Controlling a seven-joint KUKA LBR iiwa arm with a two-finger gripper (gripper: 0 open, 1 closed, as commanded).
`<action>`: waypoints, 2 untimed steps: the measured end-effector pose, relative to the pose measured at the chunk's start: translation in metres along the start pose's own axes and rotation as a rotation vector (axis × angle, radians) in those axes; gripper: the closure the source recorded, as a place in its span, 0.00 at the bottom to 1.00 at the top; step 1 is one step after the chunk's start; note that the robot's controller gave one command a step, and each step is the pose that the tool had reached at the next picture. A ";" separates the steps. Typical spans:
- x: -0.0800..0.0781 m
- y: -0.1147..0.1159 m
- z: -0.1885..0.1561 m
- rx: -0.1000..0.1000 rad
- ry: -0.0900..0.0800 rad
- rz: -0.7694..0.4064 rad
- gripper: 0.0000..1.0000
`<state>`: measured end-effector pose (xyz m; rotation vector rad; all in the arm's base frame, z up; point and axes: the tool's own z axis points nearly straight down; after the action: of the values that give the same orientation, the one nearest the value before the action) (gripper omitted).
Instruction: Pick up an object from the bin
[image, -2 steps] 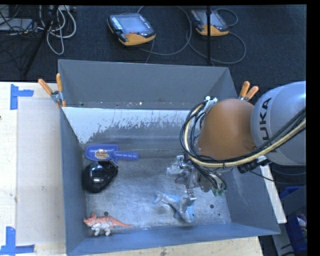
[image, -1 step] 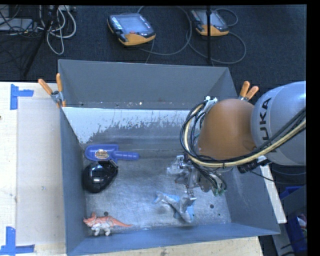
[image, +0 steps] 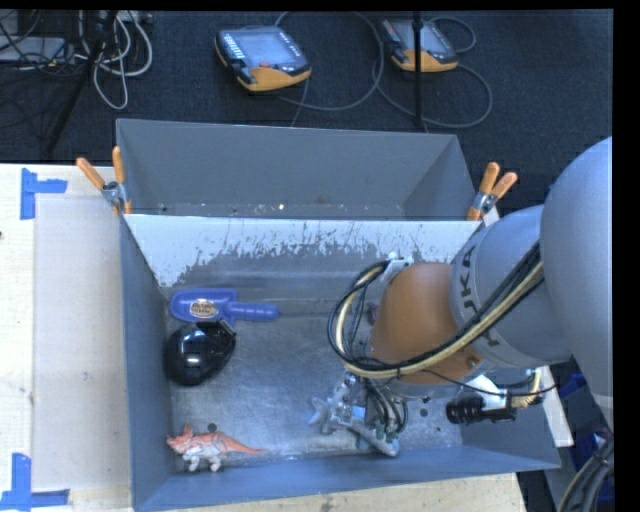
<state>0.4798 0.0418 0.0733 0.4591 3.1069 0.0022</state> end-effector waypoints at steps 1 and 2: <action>0.000 0.000 0.000 0.000 0.000 0.001 1.00; 0.004 0.001 -0.049 0.005 0.009 0.020 1.00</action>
Offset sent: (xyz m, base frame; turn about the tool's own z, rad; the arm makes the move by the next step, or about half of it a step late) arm -0.0009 0.0061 0.1361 0.0497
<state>0.4765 0.0433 0.1222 0.4910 3.1115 -0.0035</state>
